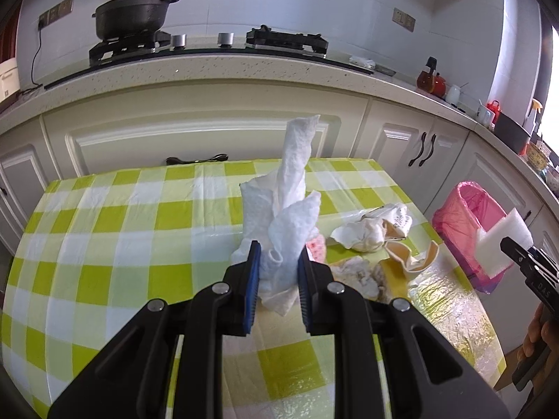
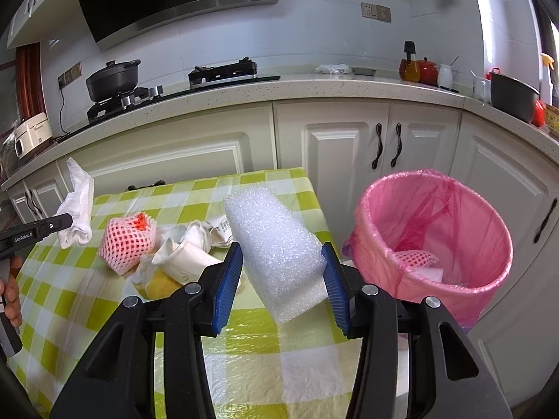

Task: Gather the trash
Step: 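Carry the tissue and foam sleeve over the bin and open both tools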

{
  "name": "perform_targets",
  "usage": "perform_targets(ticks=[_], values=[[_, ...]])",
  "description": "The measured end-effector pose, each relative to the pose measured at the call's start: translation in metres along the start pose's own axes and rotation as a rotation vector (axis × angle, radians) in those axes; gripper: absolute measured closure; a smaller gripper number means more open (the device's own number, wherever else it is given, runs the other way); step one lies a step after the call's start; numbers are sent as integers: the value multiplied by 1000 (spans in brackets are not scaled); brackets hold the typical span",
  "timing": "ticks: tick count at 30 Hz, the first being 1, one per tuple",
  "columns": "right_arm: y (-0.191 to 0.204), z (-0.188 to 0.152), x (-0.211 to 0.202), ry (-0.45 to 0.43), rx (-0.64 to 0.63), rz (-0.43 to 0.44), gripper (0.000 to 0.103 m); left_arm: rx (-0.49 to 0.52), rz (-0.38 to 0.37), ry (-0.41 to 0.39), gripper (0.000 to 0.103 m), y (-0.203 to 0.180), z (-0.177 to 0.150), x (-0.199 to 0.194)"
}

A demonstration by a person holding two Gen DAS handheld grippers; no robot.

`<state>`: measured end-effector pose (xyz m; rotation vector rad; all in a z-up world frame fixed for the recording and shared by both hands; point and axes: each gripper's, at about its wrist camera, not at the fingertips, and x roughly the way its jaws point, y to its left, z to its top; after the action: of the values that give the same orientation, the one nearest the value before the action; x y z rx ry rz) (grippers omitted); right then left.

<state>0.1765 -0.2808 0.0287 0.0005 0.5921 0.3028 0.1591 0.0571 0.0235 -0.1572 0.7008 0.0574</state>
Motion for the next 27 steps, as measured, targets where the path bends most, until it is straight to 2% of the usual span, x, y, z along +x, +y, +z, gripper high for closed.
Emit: perform_targets(ticks=[12, 20, 27], values=[[-34, 19, -12, -29, 31, -53, 58, 79, -40, -33, 83, -50, 20, -4], [-69, 35, -19, -46, 46, -99, 58, 152, -104, -46, 83, -103, 38, 3], [-112, 53, -22, -66, 83, -148, 58, 193, -196, -47, 83, -162, 60, 17]])
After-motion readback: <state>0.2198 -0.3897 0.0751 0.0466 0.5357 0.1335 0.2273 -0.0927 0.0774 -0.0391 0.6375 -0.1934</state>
